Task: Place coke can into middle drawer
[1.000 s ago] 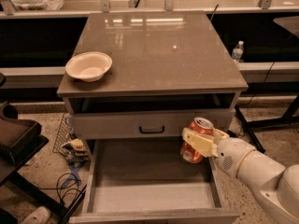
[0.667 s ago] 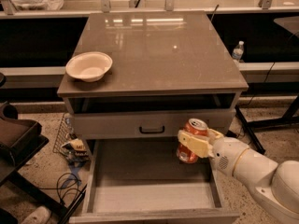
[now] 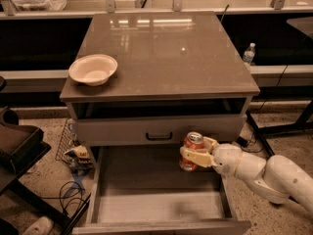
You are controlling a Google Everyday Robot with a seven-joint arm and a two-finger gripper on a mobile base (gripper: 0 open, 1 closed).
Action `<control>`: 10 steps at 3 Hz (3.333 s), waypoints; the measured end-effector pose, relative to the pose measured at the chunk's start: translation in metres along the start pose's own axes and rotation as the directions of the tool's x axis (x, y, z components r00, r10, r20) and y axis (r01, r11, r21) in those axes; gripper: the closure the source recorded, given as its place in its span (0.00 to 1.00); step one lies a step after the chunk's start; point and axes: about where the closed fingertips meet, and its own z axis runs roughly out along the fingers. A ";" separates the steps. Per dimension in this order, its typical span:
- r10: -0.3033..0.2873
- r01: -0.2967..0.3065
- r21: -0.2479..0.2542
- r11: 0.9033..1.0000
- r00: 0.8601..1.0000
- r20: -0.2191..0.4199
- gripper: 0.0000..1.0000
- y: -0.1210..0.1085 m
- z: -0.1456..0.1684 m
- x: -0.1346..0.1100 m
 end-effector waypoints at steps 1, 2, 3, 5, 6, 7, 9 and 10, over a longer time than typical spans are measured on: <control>-0.005 0.005 -0.234 0.972 1.000 0.002 1.00 0.001 0.022 0.057; 0.002 0.003 -0.393 0.920 1.000 0.011 1.00 0.029 0.012 0.083; 0.008 0.003 -0.469 0.883 1.000 0.021 1.00 0.048 0.004 0.081; 0.032 -0.013 -0.491 0.871 0.999 0.029 1.00 0.055 0.046 0.108; 0.004 0.009 -0.476 0.880 1.000 0.025 1.00 0.054 0.079 0.131; -0.153 0.126 -0.448 0.885 0.988 -0.024 1.00 0.056 0.120 0.166; -0.297 0.248 -0.476 0.844 0.954 -0.030 1.00 0.076 0.166 0.194; -0.291 0.250 -0.496 0.831 0.957 -0.005 1.00 0.092 0.188 0.201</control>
Offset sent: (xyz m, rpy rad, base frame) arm -0.0985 0.0308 -0.0891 0.2055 -0.0596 0.6320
